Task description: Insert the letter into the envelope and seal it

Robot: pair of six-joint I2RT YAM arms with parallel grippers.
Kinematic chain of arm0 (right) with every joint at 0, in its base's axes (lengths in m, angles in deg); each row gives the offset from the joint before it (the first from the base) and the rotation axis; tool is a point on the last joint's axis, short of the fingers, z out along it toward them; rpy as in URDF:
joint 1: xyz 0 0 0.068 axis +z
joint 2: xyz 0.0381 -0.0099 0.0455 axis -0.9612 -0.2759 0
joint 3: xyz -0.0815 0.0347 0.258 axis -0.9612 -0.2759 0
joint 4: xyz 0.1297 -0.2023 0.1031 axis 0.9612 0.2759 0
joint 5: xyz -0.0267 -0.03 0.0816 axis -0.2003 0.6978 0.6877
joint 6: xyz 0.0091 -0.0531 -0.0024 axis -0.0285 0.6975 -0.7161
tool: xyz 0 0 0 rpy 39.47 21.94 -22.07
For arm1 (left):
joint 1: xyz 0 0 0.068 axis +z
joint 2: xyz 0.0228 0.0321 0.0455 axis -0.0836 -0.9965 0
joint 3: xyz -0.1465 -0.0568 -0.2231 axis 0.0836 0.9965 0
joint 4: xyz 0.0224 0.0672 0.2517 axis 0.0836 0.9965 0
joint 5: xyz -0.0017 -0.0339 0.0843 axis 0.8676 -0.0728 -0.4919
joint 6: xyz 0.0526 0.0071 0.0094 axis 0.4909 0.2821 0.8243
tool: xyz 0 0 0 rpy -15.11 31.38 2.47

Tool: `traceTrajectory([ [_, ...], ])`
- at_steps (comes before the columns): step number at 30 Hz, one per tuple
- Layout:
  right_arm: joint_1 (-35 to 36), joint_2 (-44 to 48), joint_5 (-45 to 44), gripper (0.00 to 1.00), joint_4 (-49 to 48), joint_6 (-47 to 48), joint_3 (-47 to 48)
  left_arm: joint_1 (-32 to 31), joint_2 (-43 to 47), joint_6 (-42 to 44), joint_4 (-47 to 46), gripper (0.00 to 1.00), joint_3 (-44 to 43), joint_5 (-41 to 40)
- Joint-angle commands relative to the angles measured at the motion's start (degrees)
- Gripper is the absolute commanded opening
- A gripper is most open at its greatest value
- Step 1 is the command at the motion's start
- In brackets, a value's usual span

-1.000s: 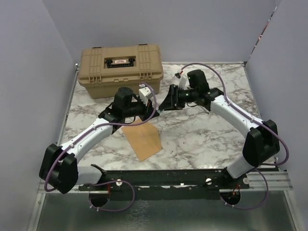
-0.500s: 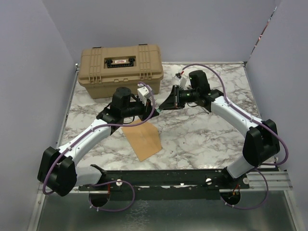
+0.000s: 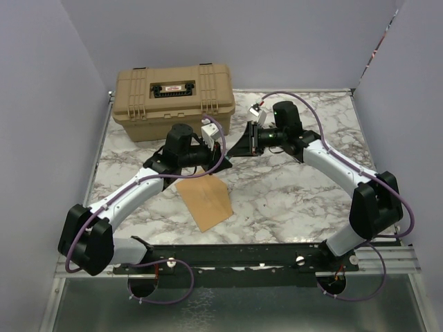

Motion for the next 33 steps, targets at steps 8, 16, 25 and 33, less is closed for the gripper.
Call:
traceTrajectory([
  [8, -0.4, 1.0, 1.3, 0.42, 1.1, 0.5, 0.2, -0.1, 1.6, 4.0, 0.3, 0.00, -0.2, 2.5],
  [16, -0.5, 0.7, 1.4, 0.47, 1.1, 1.4, 0.9, -0.2, 1.7, 5.3, 1.2, 0.00, 0.1, 2.8],
  [25, -0.5, -0.7, 2.9, 0.30, 0.9, 1.4, 1.4, -0.1, 1.7, 6.3, 1.4, 0.00, -0.1, 3.4],
  [33, -2.0, 0.0, 2.0, 0.00, -0.2, 0.7, 2.0, -0.1, 2.1, 7.4, 3.5, 0.00, 0.1, 2.8],
])
